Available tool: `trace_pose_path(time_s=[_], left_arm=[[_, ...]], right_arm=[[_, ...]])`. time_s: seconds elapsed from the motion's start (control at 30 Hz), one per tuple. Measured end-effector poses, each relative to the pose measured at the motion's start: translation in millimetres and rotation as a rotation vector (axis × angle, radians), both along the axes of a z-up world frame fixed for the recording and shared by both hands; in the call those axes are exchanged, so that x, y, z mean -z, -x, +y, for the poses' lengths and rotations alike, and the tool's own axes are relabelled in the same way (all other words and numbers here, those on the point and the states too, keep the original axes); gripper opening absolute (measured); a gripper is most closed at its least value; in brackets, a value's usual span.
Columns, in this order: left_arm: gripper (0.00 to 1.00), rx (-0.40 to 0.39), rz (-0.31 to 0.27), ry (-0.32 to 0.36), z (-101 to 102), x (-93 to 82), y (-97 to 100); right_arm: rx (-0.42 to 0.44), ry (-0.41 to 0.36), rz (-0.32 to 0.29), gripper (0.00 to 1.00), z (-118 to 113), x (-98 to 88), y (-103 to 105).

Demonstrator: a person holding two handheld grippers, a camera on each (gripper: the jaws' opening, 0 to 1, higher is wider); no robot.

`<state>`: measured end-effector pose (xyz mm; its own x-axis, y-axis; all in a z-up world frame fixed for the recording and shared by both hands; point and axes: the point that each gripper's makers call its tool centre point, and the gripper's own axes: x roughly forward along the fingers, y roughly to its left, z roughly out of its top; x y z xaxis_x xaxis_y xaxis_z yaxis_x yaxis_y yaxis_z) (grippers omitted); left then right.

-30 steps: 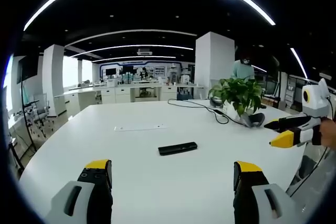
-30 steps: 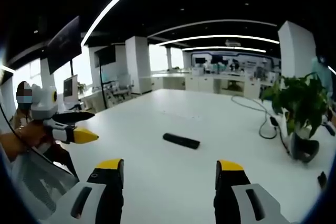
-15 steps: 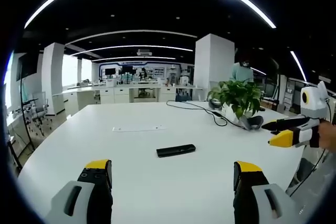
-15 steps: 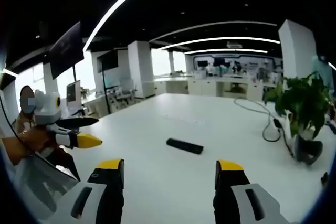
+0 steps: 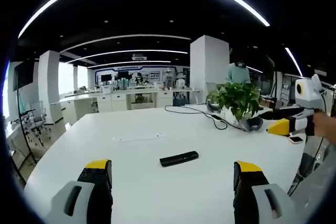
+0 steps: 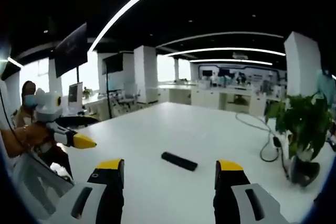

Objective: Press the specified remote control buttons in sequence, fully releasing each button before pressing the next.

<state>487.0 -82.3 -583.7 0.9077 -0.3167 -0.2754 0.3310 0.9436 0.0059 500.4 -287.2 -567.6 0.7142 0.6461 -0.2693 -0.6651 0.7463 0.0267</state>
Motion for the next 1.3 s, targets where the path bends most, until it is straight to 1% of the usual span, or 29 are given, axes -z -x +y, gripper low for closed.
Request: trace_pose_path(time_s=[0.1, 0.27, 0.37, 0.5, 0.57, 0.63, 0.77, 1.03, 1.27, 1.3], left_arm=[[1.00, 0.014, -0.010, -0.024, 2, 0.6, -7.4], [1.00, 0.040, -0.016, -0.035, 3, 2.1, -20.6], [1.00, 0.046, -0.018, -0.049, 5, 2.2, -27.8], [1.00, 0.046, -0.018, -0.059, 8, 4.2, -40.1], [1.00, 0.064, -0.004, -0.064, 7, 9.0, -48.7], [1.00, 0.083, 0.009, -0.084, 7, 14.3, -56.0], [1.00, 0.115, 0.032, -0.115, 6, 24.6, -68.5], [1.00, 0.154, 0.062, -0.147, 4, 42.5, -84.2], [1.00, 0.223, 0.080, -0.179, -1, 55.3, -99.3], [1.00, 0.234, 0.091, -0.185, -1, 58.5, -102.6]], right_arm=[[-0.014, 0.007, -0.023, 0.68, 1, -0.6, -6], [-0.036, 0.022, -0.053, 0.70, 5, 2.8, -18], [-0.039, 0.046, -0.053, 0.72, 5, 7.6, -26], [-0.044, 0.064, -0.044, 0.73, 5, 14.5, -37], [-0.055, 0.092, -0.036, 0.72, 6, 21.9, -44], [-0.064, 0.116, -0.031, 0.71, 7, 27.8, -51], [-0.078, 0.128, -0.023, 0.68, 9, 34.0, -62], [-0.099, 0.151, -0.008, 0.68, 11, 47.9, -78], [-0.130, 0.189, -0.007, 0.66, 13, 60.7, -91], [-0.138, 0.198, -0.005, 0.66, 14, 63.8, -93]])
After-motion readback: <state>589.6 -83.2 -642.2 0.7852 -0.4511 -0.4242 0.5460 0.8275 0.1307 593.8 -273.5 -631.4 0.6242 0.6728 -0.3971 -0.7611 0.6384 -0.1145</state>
